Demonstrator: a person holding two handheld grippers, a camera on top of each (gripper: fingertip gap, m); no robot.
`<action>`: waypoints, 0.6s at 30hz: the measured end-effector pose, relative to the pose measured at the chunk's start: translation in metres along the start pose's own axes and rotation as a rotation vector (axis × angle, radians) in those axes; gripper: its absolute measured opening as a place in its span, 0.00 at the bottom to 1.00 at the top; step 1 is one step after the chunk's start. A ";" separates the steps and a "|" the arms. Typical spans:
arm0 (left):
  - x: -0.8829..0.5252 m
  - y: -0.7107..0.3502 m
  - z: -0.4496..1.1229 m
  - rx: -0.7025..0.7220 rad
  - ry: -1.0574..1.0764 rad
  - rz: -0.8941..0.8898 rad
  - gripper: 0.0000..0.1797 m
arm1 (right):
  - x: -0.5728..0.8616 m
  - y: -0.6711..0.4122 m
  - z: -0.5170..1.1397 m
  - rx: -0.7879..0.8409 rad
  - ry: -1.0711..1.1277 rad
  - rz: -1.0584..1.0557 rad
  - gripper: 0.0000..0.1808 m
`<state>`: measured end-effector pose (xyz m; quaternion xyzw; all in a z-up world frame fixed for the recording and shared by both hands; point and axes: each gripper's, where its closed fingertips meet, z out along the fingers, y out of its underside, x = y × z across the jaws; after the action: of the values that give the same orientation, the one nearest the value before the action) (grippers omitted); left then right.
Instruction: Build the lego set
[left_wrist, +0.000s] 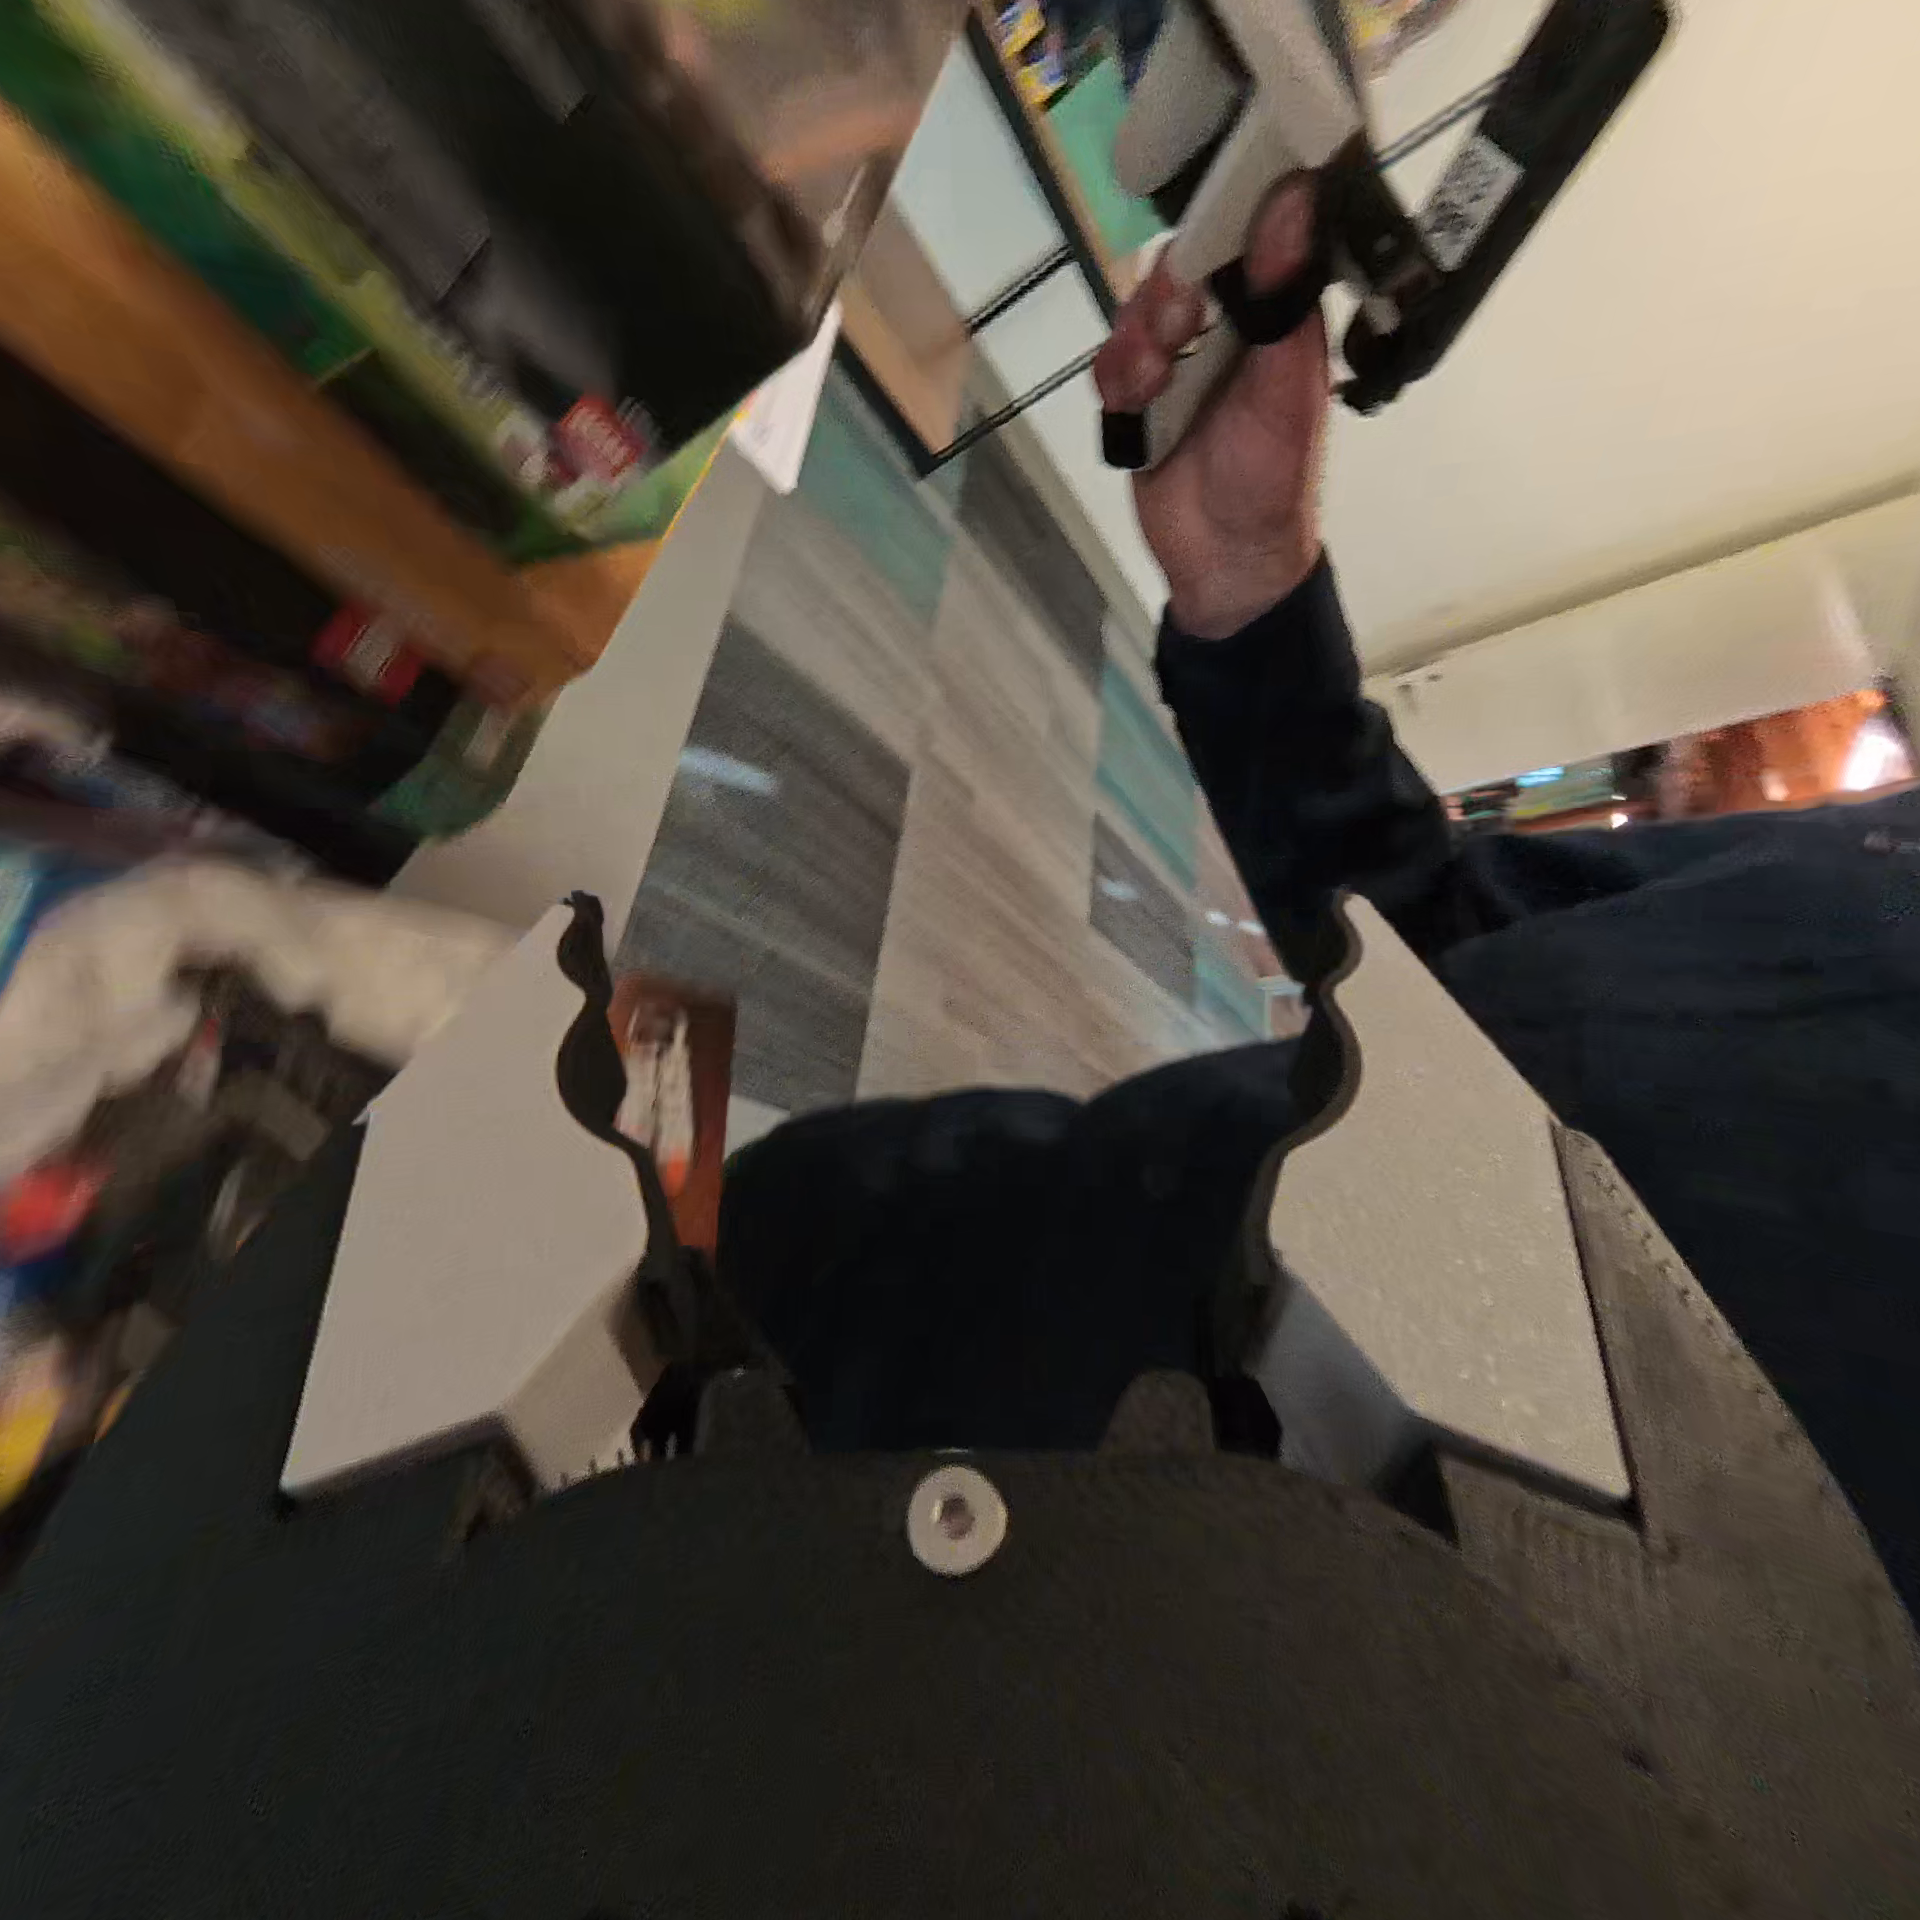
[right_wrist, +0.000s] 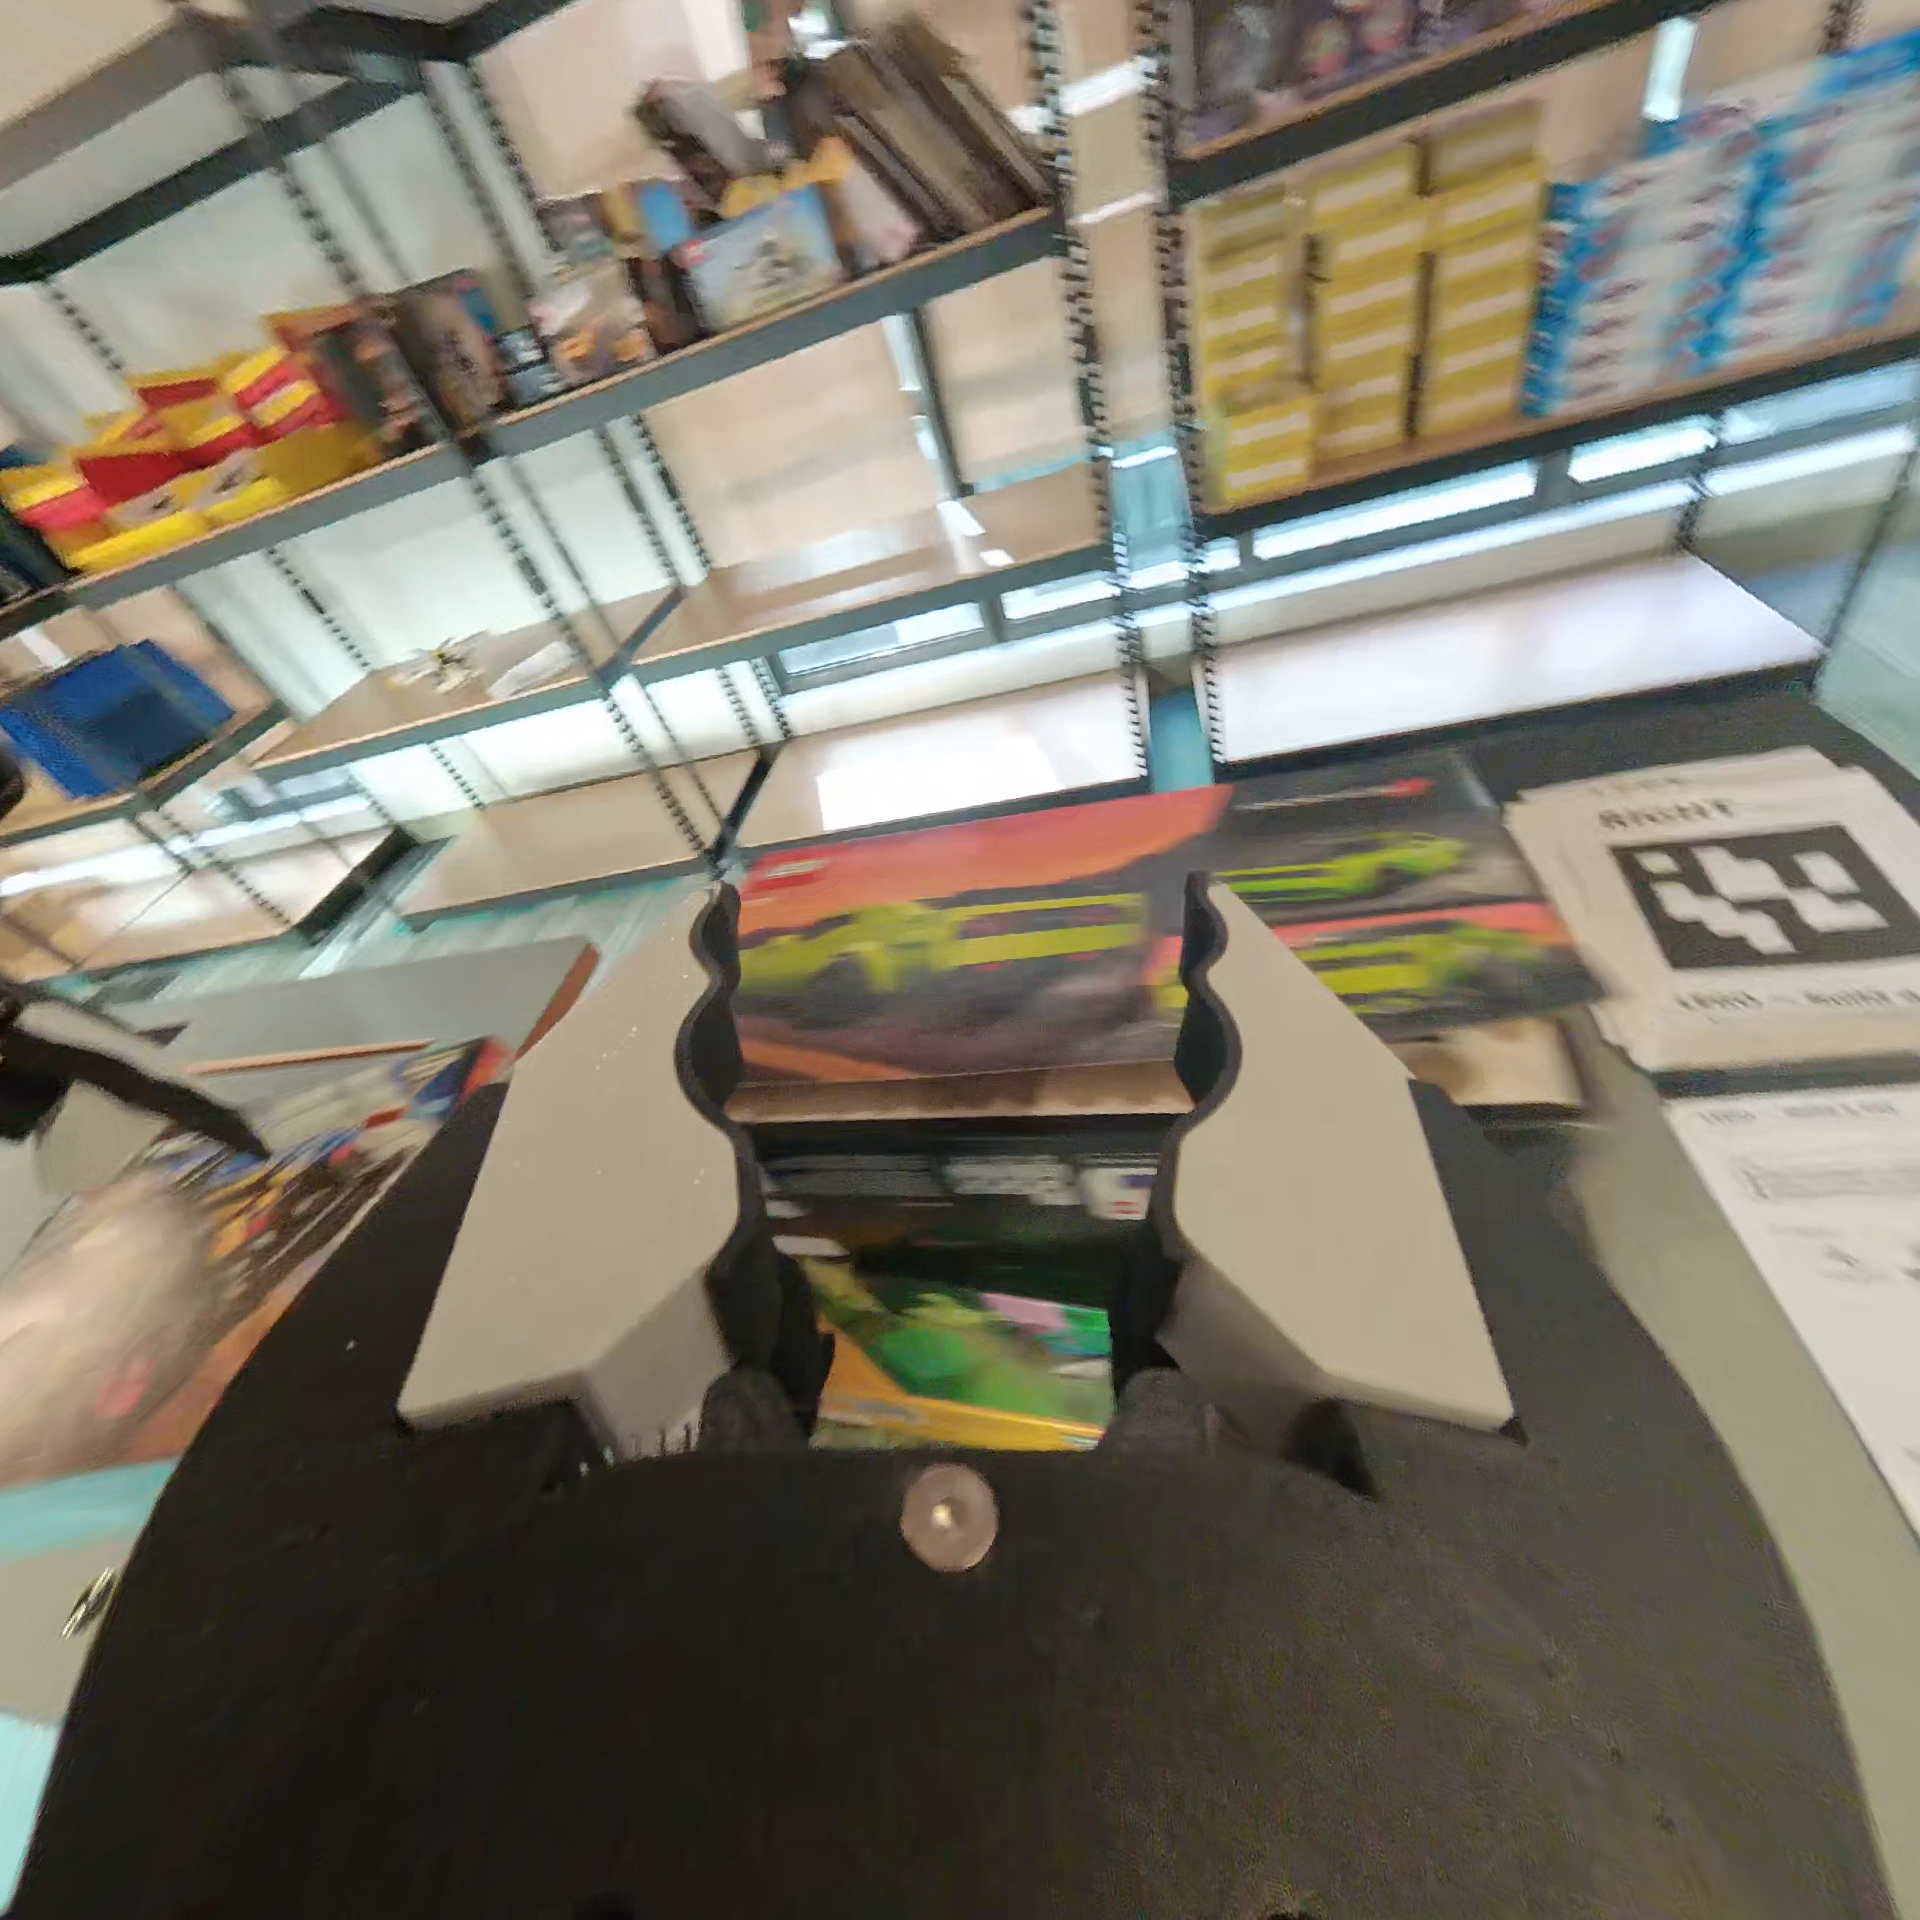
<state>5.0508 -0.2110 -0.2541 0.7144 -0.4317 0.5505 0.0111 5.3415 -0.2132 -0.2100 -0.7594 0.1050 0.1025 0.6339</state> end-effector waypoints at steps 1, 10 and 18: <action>0.001 -0.014 0.018 0.009 0.029 -0.001 0.73 | 0.025 -0.002 0.002 -0.001 0.038 0.032 0.48; -0.056 -0.109 0.141 0.132 0.082 -0.230 0.79 | 0.116 0.057 0.045 -0.136 -0.134 0.499 0.47; -0.104 -0.112 0.159 0.157 0.012 -0.295 0.63 | 0.113 0.070 0.047 -0.116 -0.115 0.433 0.44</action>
<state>5.2428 -0.1559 -0.3476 0.7653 -0.2776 0.5794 0.0385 5.4286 -0.1829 -0.3170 -0.7473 0.2231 0.2851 0.5573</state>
